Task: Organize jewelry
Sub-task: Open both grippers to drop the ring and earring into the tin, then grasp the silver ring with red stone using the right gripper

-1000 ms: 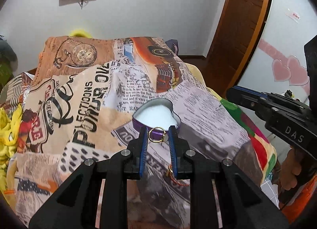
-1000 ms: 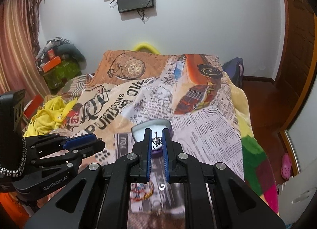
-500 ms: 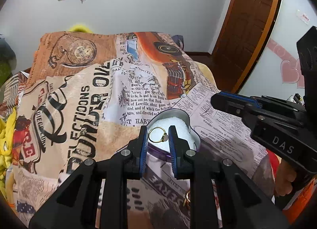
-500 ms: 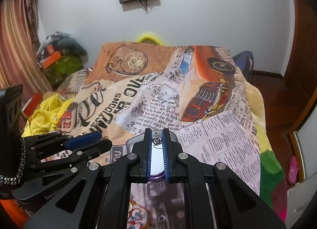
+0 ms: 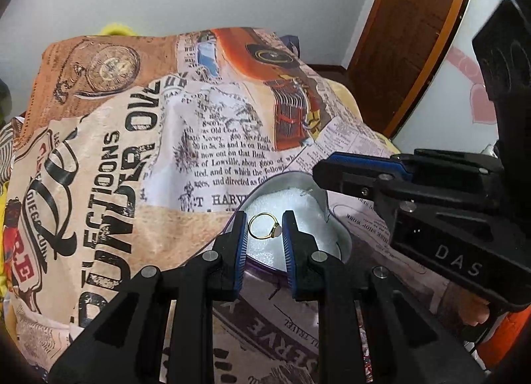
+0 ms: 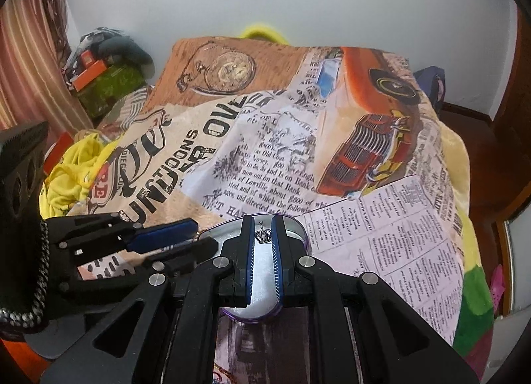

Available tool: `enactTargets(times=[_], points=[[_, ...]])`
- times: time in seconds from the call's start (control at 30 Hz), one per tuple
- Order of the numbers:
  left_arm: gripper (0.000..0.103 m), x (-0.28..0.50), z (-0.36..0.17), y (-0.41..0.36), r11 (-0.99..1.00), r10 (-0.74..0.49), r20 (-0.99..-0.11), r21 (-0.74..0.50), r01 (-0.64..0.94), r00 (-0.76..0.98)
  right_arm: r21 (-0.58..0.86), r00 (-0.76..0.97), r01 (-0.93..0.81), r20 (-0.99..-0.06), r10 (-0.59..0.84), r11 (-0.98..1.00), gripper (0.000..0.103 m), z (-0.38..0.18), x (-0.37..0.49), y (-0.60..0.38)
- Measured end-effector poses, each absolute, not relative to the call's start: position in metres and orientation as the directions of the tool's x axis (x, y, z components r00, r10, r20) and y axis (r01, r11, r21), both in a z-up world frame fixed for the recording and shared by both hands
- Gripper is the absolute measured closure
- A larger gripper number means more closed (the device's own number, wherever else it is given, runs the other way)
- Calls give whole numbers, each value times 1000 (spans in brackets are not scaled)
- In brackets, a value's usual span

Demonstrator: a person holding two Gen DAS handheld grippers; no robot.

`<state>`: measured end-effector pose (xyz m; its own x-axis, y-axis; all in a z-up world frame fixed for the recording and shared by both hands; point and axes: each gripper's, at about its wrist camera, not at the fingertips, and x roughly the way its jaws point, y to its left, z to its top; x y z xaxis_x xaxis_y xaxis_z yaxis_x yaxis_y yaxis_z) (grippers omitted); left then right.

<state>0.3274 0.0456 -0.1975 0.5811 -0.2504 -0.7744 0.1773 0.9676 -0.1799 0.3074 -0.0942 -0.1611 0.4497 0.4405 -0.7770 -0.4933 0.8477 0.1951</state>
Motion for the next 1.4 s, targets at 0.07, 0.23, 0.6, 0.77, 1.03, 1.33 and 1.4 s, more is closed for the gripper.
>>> enactTargets(times=[0.07,0.23,0.6,0.77,1.03,1.33,1.4], points=[[83,329,-200,46,966,-258,-780,-188,179,570,194,443,-497,-781,439,846,94,-163,309,-93],[83,332,-203,49,963,-267,-782,-205,173,562,203,414,-508,-794,445,837,94,-165,311,-91],[81,322,-187,51,969,-247,-770,-184,166,588,170,460,-511,-774,435,843,70,-146,299,-94],[81,306,-168,55,974,-227,-756,-172,148,614,168,498,-489,-752,432,856,70,-127,289,-105],[78,270,-134,59,983,-186,-732,-138,125,656,104,566,-465,-729,386,879,70,-104,256,-119],[71,230,-123,55,987,-157,-738,-102,121,656,60,596,-440,-727,341,896,70,-99,216,-138],[70,221,-125,53,988,-155,-745,-100,121,649,54,593,-429,-736,327,902,69,-103,210,-141]])
